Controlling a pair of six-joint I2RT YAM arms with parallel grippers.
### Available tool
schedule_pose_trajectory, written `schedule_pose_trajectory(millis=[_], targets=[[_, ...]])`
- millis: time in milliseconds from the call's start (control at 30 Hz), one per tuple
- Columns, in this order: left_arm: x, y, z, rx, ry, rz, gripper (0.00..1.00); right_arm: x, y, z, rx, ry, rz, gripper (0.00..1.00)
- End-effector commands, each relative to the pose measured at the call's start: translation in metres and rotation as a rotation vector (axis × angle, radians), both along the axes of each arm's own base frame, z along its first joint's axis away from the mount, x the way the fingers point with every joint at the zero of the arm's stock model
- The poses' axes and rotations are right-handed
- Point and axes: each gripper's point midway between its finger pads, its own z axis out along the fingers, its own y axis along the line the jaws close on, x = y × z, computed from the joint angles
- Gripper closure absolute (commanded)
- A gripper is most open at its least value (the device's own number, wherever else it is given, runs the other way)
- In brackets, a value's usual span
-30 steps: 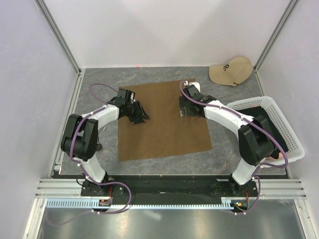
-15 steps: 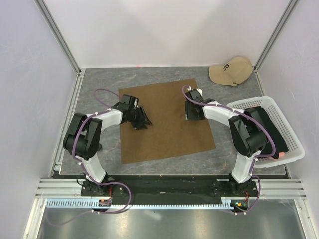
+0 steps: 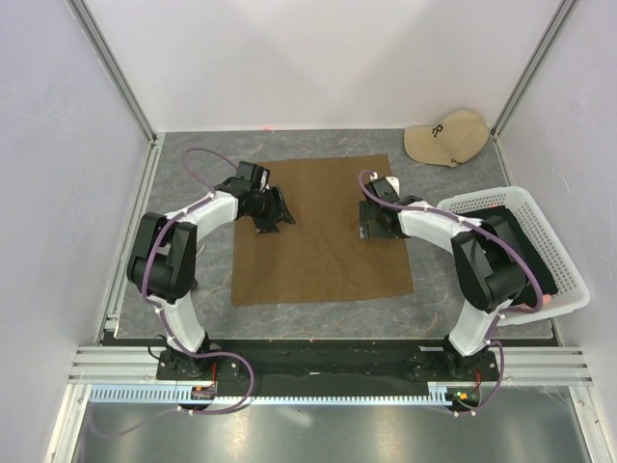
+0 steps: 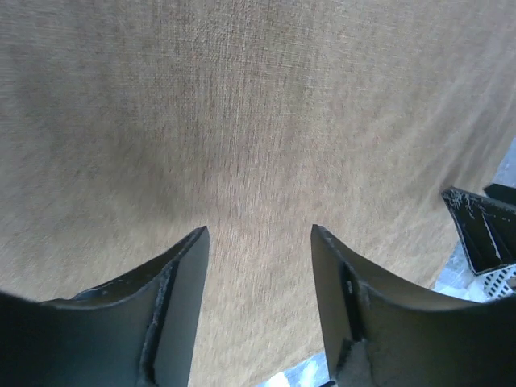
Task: Fold the napkin into a case and place the utensils inside
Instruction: Rotate the flattened napkin at the center of the board.
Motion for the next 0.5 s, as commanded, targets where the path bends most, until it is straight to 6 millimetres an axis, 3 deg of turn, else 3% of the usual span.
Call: schedule_pose_trajectory(millis=[0, 33, 100, 133, 200, 233, 300, 333, 367, 467], targets=[[-0.025, 0.019, 0.045, 0.061, -0.072, -0.048, 0.37, -0.018, -0.018, 0.043, 0.004, -0.054, -0.086, 0.06], [-0.045, 0.028, 0.050, 0.072, -0.072, -0.045, 0.37, -0.027, -0.023, 0.046, 0.005, -0.038, -0.109, 0.04], [-0.065, 0.044, 0.053, 0.118, -0.077, -0.019, 0.37, -0.047, -0.024, 0.053, 0.060, -0.024, -0.139, 0.02], [-0.089, 0.056, 0.055, 0.132, -0.064, 0.007, 0.37, -0.058, -0.025, 0.053, 0.075, -0.001, -0.143, 0.02], [-0.108, 0.078, 0.053, 0.193, -0.053, 0.085, 0.37, -0.079, -0.028, 0.057, 0.134, 0.007, -0.173, 0.02], [-0.127, 0.087, 0.045, 0.208, -0.007, 0.130, 0.37, -0.087, -0.030, 0.058, 0.147, 0.011, -0.186, 0.03], [-0.141, 0.097, 0.059, 0.186, -0.054, 0.198, 0.38, -0.105, -0.034, 0.061, 0.195, -0.010, -0.211, 0.08], [-0.155, 0.100, 0.050, 0.171, -0.017, 0.241, 0.38, -0.110, -0.038, 0.062, 0.201, -0.019, -0.225, 0.11], [-0.160, 0.102, 0.060, 0.138, -0.055, 0.276, 0.37, -0.114, -0.041, 0.068, 0.212, -0.049, -0.231, 0.13], [-0.166, 0.112, 0.058, 0.114, -0.066, 0.399, 0.30, -0.128, -0.055, 0.065, 0.196, -0.062, -0.271, 0.24]])
